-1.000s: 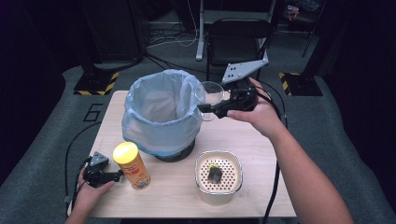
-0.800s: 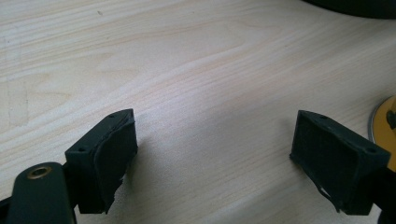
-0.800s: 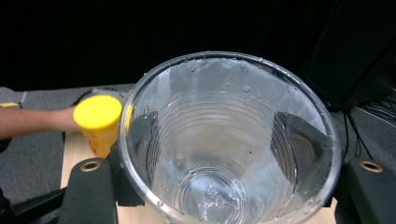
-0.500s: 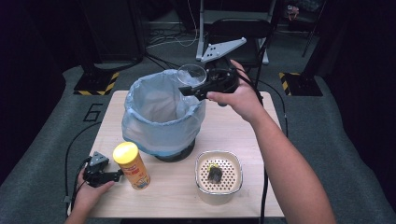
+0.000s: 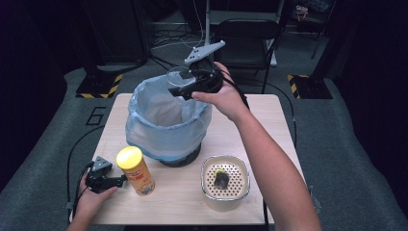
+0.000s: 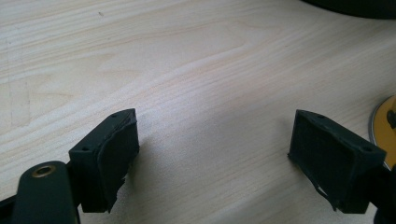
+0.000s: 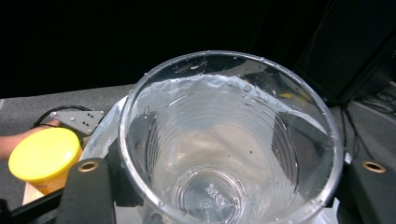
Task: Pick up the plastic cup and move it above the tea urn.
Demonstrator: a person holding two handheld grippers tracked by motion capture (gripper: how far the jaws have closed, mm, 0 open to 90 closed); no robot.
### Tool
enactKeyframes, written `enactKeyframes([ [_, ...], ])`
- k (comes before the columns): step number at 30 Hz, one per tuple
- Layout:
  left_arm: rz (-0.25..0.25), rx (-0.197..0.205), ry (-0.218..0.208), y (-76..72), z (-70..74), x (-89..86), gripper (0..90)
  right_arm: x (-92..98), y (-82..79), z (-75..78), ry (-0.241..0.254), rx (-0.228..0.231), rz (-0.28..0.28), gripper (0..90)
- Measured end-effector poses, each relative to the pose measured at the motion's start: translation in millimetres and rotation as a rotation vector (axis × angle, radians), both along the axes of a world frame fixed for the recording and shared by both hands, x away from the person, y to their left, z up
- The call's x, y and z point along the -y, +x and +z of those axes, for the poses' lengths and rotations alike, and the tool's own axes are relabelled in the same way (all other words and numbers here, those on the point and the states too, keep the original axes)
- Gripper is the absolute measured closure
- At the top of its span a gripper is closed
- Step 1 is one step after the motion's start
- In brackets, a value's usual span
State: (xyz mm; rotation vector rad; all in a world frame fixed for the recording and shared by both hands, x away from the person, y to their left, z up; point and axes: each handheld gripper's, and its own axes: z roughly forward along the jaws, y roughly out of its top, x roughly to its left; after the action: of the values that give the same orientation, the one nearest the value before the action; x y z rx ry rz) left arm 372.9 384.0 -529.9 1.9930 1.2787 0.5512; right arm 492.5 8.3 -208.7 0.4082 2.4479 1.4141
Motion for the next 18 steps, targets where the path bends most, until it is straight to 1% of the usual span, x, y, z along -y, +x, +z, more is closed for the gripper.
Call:
enactKeyframes([
  [5, 0.001, 0.0, -0.001, -0.2, 0.1, -0.3, 16.2, -14.3, 8.1, -9.6, -0.014, -0.017, -0.007, 30.6],
  [8, 0.003, 0.002, -0.002, -0.5, -0.2, -0.1, 16.2, -20.7, 10.6, -14.1, -0.028, -0.02, -0.008, 30.3],
  [10, 0.005, 0.002, -0.002, -0.5, -0.2, 0.0, 16.2, -24.3, 12.7, -17.0, -0.027, -0.023, -0.005, 30.0],
  [11, 0.005, 0.001, -0.002, -0.6, -0.2, 0.0, 16.2, -26.0, 13.6, -19.1, -0.025, -0.017, -0.009, 29.9],
  [14, 0.006, 0.0, -0.004, -0.8, -0.1, -0.3, 16.2, -28.8, 17.1, -25.2, -0.023, -0.026, -0.032, 28.4],
  [15, 0.007, -0.003, -0.012, -0.8, 0.1, -0.3, 16.2, -29.5, 18.6, -27.6, -0.032, -0.032, -0.041, 27.1],
  [16, 0.009, -0.005, -0.017, -0.8, 0.1, -0.5, 16.2, -30.2, 20.6, -30.5, -0.038, -0.032, -0.056, 23.5],
  [18, 0.011, -0.004, -0.019, -0.8, 0.2, -1.0, 16.2, -30.8, 23.3, -34.6, -0.038, -0.049, -0.08, 13.7],
])
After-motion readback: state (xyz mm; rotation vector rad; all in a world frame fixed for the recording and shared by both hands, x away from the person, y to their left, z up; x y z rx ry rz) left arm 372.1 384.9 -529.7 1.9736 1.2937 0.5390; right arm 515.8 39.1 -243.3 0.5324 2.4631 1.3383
